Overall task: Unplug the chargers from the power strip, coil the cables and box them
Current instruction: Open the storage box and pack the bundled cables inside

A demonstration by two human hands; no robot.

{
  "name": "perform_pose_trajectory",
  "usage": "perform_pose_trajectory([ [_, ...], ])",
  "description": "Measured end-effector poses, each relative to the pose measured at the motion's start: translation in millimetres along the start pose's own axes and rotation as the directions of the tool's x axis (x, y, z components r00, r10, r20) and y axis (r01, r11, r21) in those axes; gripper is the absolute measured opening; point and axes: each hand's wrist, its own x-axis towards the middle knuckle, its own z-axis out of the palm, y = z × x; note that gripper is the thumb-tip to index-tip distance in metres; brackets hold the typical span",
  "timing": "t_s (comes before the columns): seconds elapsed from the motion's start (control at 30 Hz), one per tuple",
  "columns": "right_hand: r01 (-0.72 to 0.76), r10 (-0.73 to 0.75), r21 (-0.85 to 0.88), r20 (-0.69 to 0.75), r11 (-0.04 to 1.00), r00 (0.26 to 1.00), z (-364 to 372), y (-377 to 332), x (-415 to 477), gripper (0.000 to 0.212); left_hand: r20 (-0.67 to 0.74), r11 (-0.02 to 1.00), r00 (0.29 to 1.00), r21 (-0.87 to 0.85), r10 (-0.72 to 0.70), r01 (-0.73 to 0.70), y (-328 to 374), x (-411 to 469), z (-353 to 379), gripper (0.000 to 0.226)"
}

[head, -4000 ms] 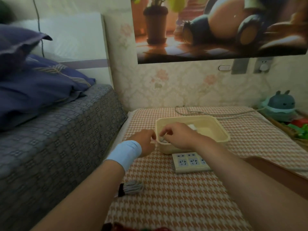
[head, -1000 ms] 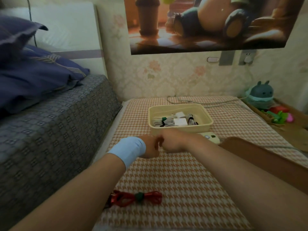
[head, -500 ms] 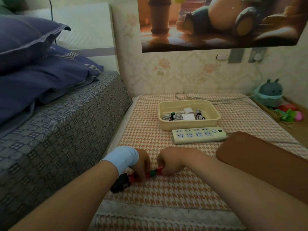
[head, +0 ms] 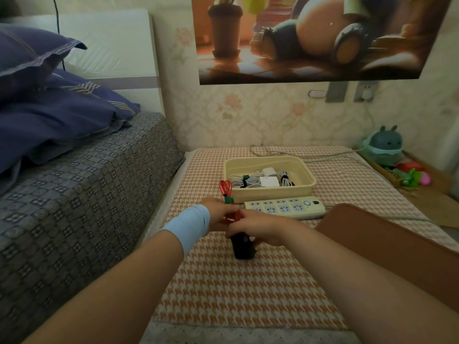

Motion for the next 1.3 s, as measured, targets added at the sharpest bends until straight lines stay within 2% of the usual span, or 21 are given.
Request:
perform_pose_trajectory([
  [0.07,0.094,-0.091,0.047,-0.059,0.994,0.994,-2,-1,2,0.038,-0.021,0.999,1.000,-0.051,0.012,-0.013,9,2,3,0.041],
  [0.13,0.148,-0.144,0.037,-0.104,0.988,0.984,-8,-1,4,0.042,-0.033,0.999,0.999,-0.026,0.031,-0.032,17,4,3,0.051],
  [0.17,0.152,-0.149,0.013,-0.125,0.988,0.981,-12,-2,4,0.045,-0.054,0.998,0.997,0.035,0.057,-0.056,21,2,2,0.055],
  [0.23,0.151,-0.155,-0.042,-0.153,0.988,0.976,-22,-5,4,0.043,-0.128,0.949,0.972,0.275,0.199,-0.158,26,2,-2,0.057],
  [0.3,0.139,-0.141,-0.024,-0.144,0.990,0.979,-32,-7,4,0.037,-0.145,0.798,0.898,0.532,0.415,-0.283,28,8,-5,0.051],
  [0.37,0.120,-0.113,0.066,-0.102,0.991,0.988,-43,-9,1,0.032,-0.047,0.612,0.815,0.685,0.578,-0.395,31,14,-7,0.044],
  [0.47,0.096,-0.085,0.159,-0.076,0.983,0.994,-63,-10,-3,0.027,0.184,0.341,0.780,0.822,0.599,-0.456,41,20,-3,0.037],
  [0.5,0.086,-0.074,0.157,-0.084,0.984,0.994,-71,-9,-2,0.024,0.226,0.270,0.780,0.852,0.583,-0.449,45,21,0,0.038],
  [0.53,0.078,-0.064,0.155,-0.089,0.985,0.994,-80,-8,-1,0.021,0.246,0.244,0.792,0.864,0.559,-0.441,49,25,1,0.038],
  [0.57,0.077,-0.063,0.170,-0.089,0.982,0.994,-88,-7,1,0.020,0.251,0.266,0.806,0.856,0.537,-0.444,53,30,1,0.038],
  [0.63,0.091,-0.072,0.225,-0.094,0.970,0.993,-104,-3,7,0.023,0.248,0.376,0.836,0.805,0.489,-0.459,62,40,1,0.037],
  [0.73,0.145,-0.120,0.195,-0.134,0.970,0.984,-122,-2,16,0.030,0.240,0.420,0.831,0.773,0.502,-0.476,77,61,4,0.036],
  [0.8,0.136,-0.123,0.081,-0.153,0.987,0.980,-134,-1,22,0.040,0.228,0.443,0.829,0.756,0.511,-0.482,85,76,12,0.032],
  [0.9,0.036,-0.076,-0.199,-0.195,0.979,0.978,-155,5,33,0.075,0.216,0.441,0.845,0.775,0.489,-0.453,91,96,24,0.029],
  [0.97,-0.015,-0.068,-0.298,-0.265,0.955,0.962,-166,10,42,0.086,0.201,0.436,0.856,0.792,0.476,-0.428,91,110,28,0.028],
  [1.0,-0.021,-0.075,-0.305,-0.302,0.952,0.950,-170,12,46,0.083,0.191,0.443,0.861,0.793,0.471,-0.418,91,118,28,0.028],
  [1.07,-0.009,-0.105,-0.283,-0.386,0.959,0.917,-177,14,55,0.064,0.157,0.490,0.873,0.776,0.462,-0.398,93,133,30,0.029],
  [1.13,0.022,-0.162,-0.276,-0.497,0.961,0.853,-185,16,64,0.049,0.118,0.539,0.876,0.747,0.468,-0.389,95,148,33,0.024],
  [1.2,0.078,-0.239,-0.290,-0.577,0.954,0.781,-194,19,76,0.044,0.095,0.538,0.867,0.750,0.489,-0.385,99,163,37,0.019],
  [1.3,0.166,-0.341,-0.323,-0.620,0.932,0.706,-205,28,96,0.032,0.055,0.527,0.855,0.767,0.515,-0.366,104,186,39,0.017],
])
